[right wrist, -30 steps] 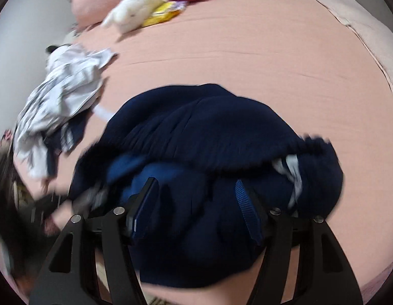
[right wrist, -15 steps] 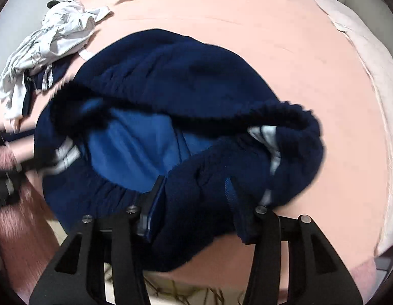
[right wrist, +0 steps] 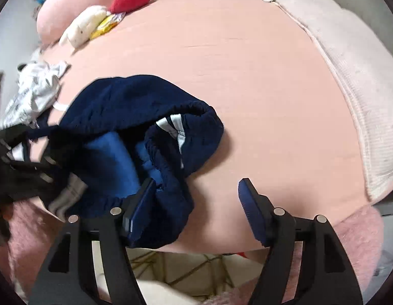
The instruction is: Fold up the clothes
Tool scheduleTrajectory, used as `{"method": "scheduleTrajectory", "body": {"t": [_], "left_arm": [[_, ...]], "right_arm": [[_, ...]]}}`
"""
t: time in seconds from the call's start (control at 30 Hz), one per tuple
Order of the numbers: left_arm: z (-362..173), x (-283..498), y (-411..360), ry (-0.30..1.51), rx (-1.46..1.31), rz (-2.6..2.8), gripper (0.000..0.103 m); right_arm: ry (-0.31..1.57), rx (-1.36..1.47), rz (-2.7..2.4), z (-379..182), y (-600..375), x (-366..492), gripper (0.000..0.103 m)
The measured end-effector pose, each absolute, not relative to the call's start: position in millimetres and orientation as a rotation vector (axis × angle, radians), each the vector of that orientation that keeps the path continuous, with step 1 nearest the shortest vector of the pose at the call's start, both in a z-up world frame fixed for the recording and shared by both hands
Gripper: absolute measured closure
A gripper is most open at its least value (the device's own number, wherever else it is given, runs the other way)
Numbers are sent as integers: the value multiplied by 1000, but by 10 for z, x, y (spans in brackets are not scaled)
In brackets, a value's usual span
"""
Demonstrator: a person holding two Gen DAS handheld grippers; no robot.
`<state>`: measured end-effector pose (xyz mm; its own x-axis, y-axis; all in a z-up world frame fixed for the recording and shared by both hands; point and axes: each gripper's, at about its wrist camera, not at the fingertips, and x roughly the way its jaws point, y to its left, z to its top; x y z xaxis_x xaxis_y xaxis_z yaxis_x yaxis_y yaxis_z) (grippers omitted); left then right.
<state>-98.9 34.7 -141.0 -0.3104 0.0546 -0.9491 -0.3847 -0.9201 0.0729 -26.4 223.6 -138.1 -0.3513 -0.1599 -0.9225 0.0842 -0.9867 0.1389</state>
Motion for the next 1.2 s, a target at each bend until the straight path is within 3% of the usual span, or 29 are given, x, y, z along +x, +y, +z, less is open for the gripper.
{"method": "scheduleTrajectory", "body": {"t": [0.03, 0.07, 0.1, 0.17, 0.33, 0.47, 0.53, 0.63, 0.67, 0.73, 0.8, 1.0, 1.2], "left_arm": [[-1433, -971, 273, 396, -1663, 2325, 38], [-1455, -954, 198, 373, -1675, 2347, 54], [-1478, -936, 124, 350, -1686, 2369, 59], [-1467, -832, -105, 275, -1693, 2433, 60], [-1246, -578, -733, 123, -1669, 2617, 60], [-1010, -400, -968, -105, -1526, 2655, 58], [-1005, -357, -826, -118, -1441, 2651, 58], [-1165, -467, -542, -165, -1391, 2563, 57], [-1257, -501, -496, -187, -1412, 2523, 57], [-1426, -577, -395, -208, -1479, 2463, 58], [-1582, -671, -303, -164, -1578, 2442, 77], [-1139, -976, -444, -138, -1452, 2599, 79], [-254, -1306, -573, -37, -1204, 2728, 79]], "right_arm": [[-98, 1689, -2463, -1384, 2219, -261, 34], [-91, 1686, -2463, -1399, 2209, -258, 33], [-83, 1684, -2463, -1423, 2204, -256, 30], [-66, 1680, -2463, -1473, 2196, -251, 24], [47, 1722, -2435, -1727, 2101, -227, 24], [91, 1706, -2447, -1650, 2173, -56, 26], [68, 1680, -2459, -1537, 2242, 27, 33], [-38, 1618, -2475, -1333, 2367, 115, 56], [-69, 1595, -2490, -1259, 2413, 126, 69], [-35, 1570, -2513, -1217, 2447, 117, 71], [11, 1605, -2498, -1366, 2353, -37, 79], [177, 1637, -2545, -1542, 2040, -569, 83], [168, 1470, -2750, -918, 2079, -951, 85]]}}
